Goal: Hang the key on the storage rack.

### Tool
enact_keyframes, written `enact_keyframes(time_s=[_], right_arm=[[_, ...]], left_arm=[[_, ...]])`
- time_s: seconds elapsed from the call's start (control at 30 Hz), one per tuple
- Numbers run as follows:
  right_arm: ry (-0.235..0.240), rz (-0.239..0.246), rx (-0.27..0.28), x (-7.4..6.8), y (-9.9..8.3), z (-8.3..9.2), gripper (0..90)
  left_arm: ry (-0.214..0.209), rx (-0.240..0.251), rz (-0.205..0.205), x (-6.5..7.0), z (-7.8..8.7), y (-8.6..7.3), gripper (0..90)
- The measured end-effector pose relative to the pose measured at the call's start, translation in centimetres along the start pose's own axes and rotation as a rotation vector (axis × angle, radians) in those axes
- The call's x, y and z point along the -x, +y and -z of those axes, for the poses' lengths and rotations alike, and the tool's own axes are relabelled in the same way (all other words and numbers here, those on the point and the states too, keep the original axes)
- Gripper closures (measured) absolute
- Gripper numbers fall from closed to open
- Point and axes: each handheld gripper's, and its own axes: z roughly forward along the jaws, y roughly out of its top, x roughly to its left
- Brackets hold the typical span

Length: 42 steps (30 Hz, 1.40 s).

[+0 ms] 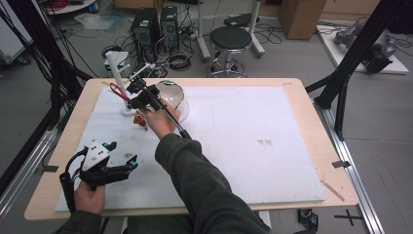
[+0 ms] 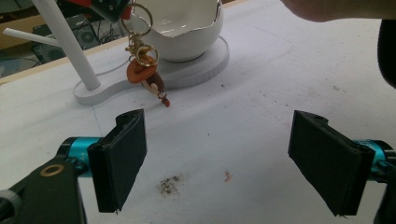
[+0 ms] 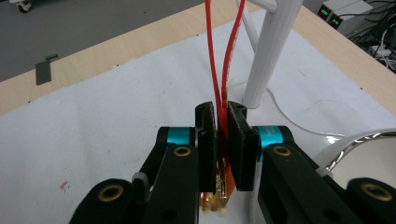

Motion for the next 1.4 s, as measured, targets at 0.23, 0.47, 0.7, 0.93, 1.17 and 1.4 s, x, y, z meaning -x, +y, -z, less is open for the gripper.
enact_keyframes(time_s=[0.23,0.47,0.7,0.93,1.17,1.4], right_arm=[[-0.012,-0.014,-0.016,0.2,-0.1,-0.8,83.1],[-0.035,-0.004,-0.008,-0.2,0.2,-1.4,83.1],[-0.035,-0.019,-0.018,0.1,0.3,-2.2,83.1],[-0.042,-0.024,-0.052,0.7,0.1,-2.9,83.1],[-0.046,-0.028,-0.084,1.1,-0.1,-3.4,82.9],[-0.046,-0.030,-0.093,1.4,-0.2,-3.6,82.3]], left_arm=[[0.002,0.003,0.005,0.0,0.0,0.0,19.9],[-0.001,0.005,0.007,0.0,0.0,0.0,19.9],[0.002,0.006,0.009,0.0,0.0,0.0,19.9],[-0.002,0.006,0.009,0.0,-0.1,0.0,19.9],[0.002,0.010,0.009,0.0,0.0,0.0,19.9],[0.004,0.010,0.011,0.0,0.0,0.0,19.9]])
